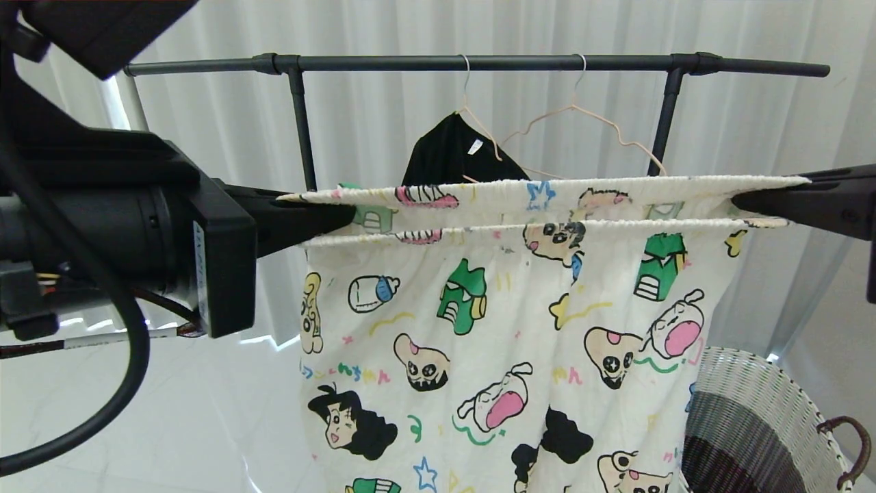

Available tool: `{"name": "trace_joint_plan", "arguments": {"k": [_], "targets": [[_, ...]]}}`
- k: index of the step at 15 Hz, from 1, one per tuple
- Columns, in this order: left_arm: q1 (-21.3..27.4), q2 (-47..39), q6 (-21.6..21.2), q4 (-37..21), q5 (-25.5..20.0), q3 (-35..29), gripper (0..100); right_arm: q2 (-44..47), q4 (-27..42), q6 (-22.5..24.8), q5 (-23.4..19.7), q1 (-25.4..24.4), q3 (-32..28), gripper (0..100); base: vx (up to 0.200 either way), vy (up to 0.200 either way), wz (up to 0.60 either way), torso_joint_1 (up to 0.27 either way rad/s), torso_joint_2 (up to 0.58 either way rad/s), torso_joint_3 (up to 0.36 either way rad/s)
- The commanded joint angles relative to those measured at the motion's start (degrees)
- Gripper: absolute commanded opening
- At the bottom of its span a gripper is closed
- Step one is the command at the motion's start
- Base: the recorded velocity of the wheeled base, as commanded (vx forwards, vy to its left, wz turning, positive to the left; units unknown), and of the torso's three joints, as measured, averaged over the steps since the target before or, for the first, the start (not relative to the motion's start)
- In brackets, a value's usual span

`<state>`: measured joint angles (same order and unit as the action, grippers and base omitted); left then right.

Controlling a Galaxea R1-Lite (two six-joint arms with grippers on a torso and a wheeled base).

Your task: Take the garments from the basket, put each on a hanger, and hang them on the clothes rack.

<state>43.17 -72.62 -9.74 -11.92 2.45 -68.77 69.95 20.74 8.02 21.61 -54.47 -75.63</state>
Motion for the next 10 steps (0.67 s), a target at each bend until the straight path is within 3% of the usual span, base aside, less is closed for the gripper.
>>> {"name": "trace_joint_plan", "arguments": {"k": [1,6,10], "targets": [[-0.01,-0.86,-0.02,0.15,0.27,0.39,0,0.19,0.01,0.06,0.01,0.33,-0.48,0,0.000,0.000,0.00,0.000,0.00,0.000],[0.16,0.64,-0.02,0.50,0.27,1.44,0,0.36,-0.43,0.06,0.01,0.41,-0.75,0,0.000,0.000,0.00,0.000,0.00,0.000],[0.16,-1.12,-1.07,4.10,0.27,1.44,0,-2.01,2.64,-0.02,-0.17,0.59,-0.48,0,0.000,0.000,0.00,0.000,0.00,0.000]]}}
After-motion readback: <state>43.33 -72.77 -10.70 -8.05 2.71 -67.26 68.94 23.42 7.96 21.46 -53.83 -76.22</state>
